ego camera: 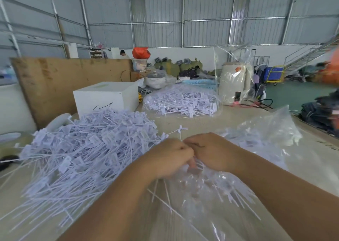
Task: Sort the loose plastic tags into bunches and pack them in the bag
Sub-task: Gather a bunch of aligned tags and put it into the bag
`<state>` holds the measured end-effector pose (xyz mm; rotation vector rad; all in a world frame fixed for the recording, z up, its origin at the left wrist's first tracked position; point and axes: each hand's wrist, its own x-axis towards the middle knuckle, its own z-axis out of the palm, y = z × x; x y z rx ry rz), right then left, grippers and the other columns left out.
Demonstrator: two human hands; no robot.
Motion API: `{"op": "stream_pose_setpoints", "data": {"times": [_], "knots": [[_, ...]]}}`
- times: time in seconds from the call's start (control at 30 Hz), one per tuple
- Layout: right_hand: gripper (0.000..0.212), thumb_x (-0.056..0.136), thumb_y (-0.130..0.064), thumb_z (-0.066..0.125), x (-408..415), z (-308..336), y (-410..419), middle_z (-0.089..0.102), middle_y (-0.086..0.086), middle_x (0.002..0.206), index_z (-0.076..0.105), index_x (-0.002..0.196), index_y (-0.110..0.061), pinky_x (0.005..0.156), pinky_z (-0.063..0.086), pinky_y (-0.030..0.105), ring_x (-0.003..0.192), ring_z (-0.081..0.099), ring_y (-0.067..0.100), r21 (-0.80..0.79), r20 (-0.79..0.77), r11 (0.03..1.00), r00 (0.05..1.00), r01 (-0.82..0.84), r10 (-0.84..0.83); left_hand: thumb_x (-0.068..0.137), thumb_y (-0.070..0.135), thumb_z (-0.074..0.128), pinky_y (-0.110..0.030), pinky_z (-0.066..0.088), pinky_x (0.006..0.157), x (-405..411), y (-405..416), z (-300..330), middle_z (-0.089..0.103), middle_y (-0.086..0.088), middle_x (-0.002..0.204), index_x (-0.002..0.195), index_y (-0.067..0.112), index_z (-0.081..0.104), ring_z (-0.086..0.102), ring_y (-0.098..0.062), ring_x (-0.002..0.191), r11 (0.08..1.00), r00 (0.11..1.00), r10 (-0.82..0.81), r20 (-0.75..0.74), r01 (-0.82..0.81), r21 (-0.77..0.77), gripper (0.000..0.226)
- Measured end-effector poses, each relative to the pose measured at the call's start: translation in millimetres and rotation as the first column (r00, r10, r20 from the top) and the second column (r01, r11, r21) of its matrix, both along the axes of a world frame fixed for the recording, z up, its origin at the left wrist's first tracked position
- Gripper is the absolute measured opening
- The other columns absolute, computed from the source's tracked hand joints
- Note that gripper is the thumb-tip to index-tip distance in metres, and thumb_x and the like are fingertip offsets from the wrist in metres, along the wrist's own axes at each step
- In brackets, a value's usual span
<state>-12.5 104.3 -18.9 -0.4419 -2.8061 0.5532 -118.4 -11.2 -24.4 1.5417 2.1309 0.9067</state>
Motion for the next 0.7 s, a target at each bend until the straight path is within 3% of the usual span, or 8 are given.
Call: {"op": "stream_pose_setpoints", "data": {"times": [0.1,0.17,0.27,0.37,0.43,0.47,0.57,0.7], "knots": [[0.026,0.095,-0.028,0.045,-9.5,-2.9,2.6,0.063,0.006,0.092,0.066,0.086,-0.016,0.081,0.05,0.035,0.086,0.059,0.026,0.179,0.032,0.975,0.99,0.128,-0.136,0.087,0.021,0.057,-0.032,0.05,0.084,-24.7,6.2,-12.3,0.069,0.007,0.101,0.099,0.025,0.072,0.061,-0.013,0.095,0.926,0.883,0.358,-0.305,-0.292,0.241,0.021],[0.03,0.095,-0.033,0.041,-15.4,-11.0,-1.2,0.059,0.003,0.088,0.061,0.083,-0.015,0.08,0.04,0.032,0.084,0.051,0.024,0.354,0.056,0.918,0.976,0.18,-0.213,0.088,0.017,0.053,-0.033,0.041,0.093,-38.8,9.3,-21.3,0.065,0.001,0.119,0.12,0.021,0.064,0.053,-0.022,0.11,0.911,0.754,0.411,-0.513,-0.362,0.197,0.034],[0.024,0.094,-0.033,0.04,-19.6,-22.3,-10.8,0.053,0.002,0.085,0.053,0.079,-0.02,0.082,0.03,0.038,0.092,0.046,0.024,0.536,0.005,0.816,0.965,0.218,-0.261,0.089,0.017,0.049,-0.033,0.03,0.084,-44.1,16.2,-29.3,0.064,0.0,0.113,0.115,0.022,0.062,0.049,-0.024,0.107,0.889,0.633,0.41,-0.657,-0.44,0.13,0.03],[0.014,0.08,-0.019,0.057,-23.5,-23.5,-9.1,0.058,0.003,0.097,0.065,0.092,-0.018,0.094,0.033,0.039,0.106,0.047,0.026,0.617,-0.07,0.78,0.994,0.107,-0.081,0.087,0.02,0.051,-0.038,0.027,0.086,-37.5,23.7,-30.2,0.065,0.001,0.104,0.106,0.025,0.065,0.05,-0.023,0.104,0.876,0.603,0.431,-0.671,-0.459,0.151,0.024],[0.024,0.075,-0.008,0.064,-28.3,-27.8,-7.3,0.055,0.004,0.101,0.063,0.097,-0.016,0.092,0.043,0.034,0.105,0.051,0.023,0.514,0.034,0.856,0.999,-0.053,0.041,0.085,0.023,0.053,-0.039,0.027,0.085,-35.3,25.3,-29.3,0.065,0.003,0.097,0.098,0.025,0.066,0.052,-0.023,0.1,0.87,0.569,0.439,-0.695,-0.464,0.168,0.018],[0.021,0.074,-0.005,0.066,-30.1,-29.7,-8.3,0.054,0.004,0.097,0.061,0.09,-0.016,0.087,0.048,0.034,0.101,0.055,0.024,0.402,0.087,0.913,0.995,-0.074,0.042,0.085,0.023,0.053,-0.039,0.027,0.084,-35.2,24.6,-28.1,0.065,0.004,0.094,0.096,0.025,0.066,0.054,-0.022,0.098,0.862,0.556,0.457,-0.694,-0.47,0.191,0.017],[0.017,0.082,-0.009,0.055,-37.9,-32.3,-1.6,0.053,0.006,0.079,0.049,0.067,-0.013,0.062,0.048,0.031,0.08,0.06,0.027,0.144,0.088,0.989,0.995,0.042,-0.055,0.088,0.025,0.05,-0.037,0.029,0.081,-35.7,20.0,-21.6,0.067,0.005,0.089,0.093,0.026,0.065,0.061,-0.02,0.089,0.822,0.545,0.557,-0.626,-0.469,0.323,0.016],[0.037,0.095,-0.032,0.043,-57.1,-23.2,7.6,0.047,0.004,0.064,0.046,0.064,-0.012,0.049,0.034,0.027,0.056,0.047,0.018,-0.097,0.106,0.98,0.981,0.171,-0.161,0.09,0.029,0.052,-0.031,0.036,0.071,-31.2,15.5,-16.4,0.068,0.003,0.082,0.09,0.024,0.063,0.062,-0.021,0.078,0.816,0.599,0.578,-0.555,-0.435,0.38,0.012]]}}
